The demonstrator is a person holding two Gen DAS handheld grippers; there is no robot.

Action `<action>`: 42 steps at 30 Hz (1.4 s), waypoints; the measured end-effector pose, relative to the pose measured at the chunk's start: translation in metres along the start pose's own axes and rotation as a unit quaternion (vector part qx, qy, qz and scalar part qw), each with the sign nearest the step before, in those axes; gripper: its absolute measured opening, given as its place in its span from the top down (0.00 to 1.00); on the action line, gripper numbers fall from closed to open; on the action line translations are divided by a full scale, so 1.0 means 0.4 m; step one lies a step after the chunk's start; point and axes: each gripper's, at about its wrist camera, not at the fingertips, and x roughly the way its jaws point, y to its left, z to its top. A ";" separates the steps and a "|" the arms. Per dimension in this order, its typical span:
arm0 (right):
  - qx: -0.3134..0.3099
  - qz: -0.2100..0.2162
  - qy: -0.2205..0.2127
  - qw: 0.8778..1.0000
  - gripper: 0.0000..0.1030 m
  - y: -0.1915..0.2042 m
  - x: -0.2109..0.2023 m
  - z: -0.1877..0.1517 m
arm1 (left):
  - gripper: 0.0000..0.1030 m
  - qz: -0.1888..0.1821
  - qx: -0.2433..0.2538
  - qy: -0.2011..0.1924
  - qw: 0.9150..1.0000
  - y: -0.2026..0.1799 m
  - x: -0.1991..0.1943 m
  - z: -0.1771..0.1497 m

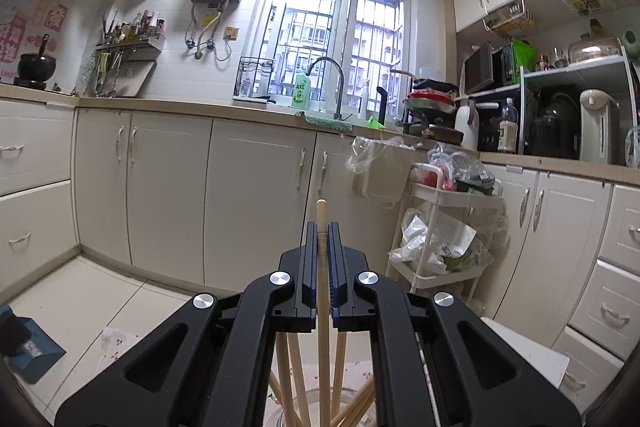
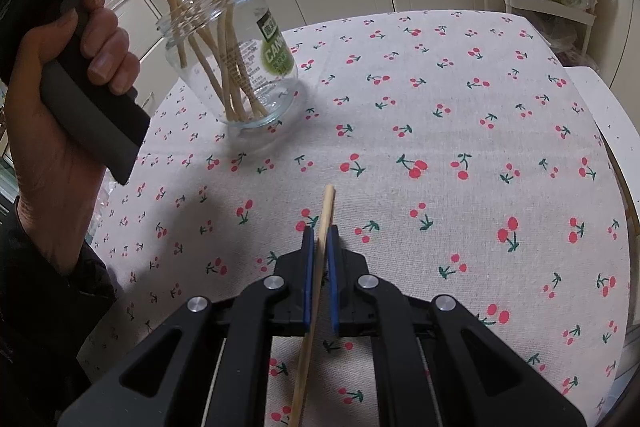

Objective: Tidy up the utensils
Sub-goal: 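Lift both held sticks up over the glass jar, then open the left tool over the jar to drop its stick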

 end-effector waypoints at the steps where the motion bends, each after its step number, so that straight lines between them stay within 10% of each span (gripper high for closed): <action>1: -0.002 -0.001 0.000 1.000 0.93 0.001 0.000 0.000 | 0.95 0.001 0.005 0.004 1.000 -0.003 -0.001 -0.004; 10: -0.014 -0.006 -0.001 1.000 0.93 0.002 0.000 0.000 | 0.94 -0.001 0.031 0.041 0.999 -0.013 -0.024 -0.007; 25: 0.050 0.034 -0.016 0.998 0.95 -0.048 -0.015 0.001 | 0.49 0.047 -0.025 0.051 0.997 0.099 -0.198 -0.007; 32: 0.057 0.061 -0.184 0.979 0.95 -0.011 -0.176 0.047 | 0.46 0.078 -0.061 0.099 0.990 0.186 -0.263 -0.114; 42: 0.073 0.073 -0.444 0.890 0.95 0.086 -0.368 0.171 | 0.39 0.089 -0.086 0.112 0.986 0.217 -0.290 -0.198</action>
